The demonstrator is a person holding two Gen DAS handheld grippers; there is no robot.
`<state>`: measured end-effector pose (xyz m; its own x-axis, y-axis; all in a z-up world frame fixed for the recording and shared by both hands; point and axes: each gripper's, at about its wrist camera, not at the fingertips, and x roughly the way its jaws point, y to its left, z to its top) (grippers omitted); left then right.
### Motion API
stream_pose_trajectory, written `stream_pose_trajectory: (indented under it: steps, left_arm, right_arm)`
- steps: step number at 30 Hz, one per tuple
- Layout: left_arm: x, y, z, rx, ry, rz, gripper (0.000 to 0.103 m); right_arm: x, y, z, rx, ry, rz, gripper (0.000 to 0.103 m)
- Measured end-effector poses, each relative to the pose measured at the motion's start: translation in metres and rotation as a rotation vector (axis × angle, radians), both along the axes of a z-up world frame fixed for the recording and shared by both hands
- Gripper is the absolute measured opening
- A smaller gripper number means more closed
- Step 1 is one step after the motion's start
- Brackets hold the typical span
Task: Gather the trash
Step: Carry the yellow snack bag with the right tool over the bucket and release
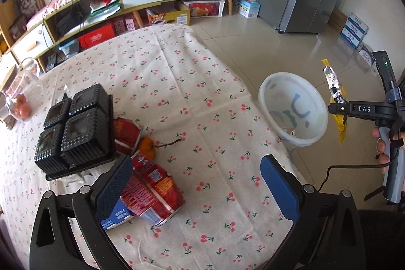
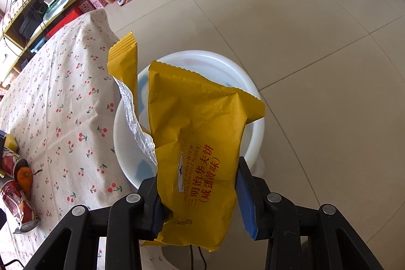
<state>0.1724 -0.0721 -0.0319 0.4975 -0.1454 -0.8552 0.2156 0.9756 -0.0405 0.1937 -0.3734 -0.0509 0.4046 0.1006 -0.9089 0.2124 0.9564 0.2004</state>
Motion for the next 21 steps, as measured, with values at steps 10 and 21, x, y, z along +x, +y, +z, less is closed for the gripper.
stream_pose_trajectory:
  steps: [10,21]
  left_arm:
    - [-0.013,0.061,0.005,0.0,0.025,0.065,0.102]
    - [-0.018,0.109,-0.019,0.053,0.122,0.099,0.102]
  right_arm:
    - [0.014,0.014,-0.005,-0.043,-0.024,-0.011,0.055]
    - [0.013,0.03,0.012,-0.052,-0.085,0.007,0.078]
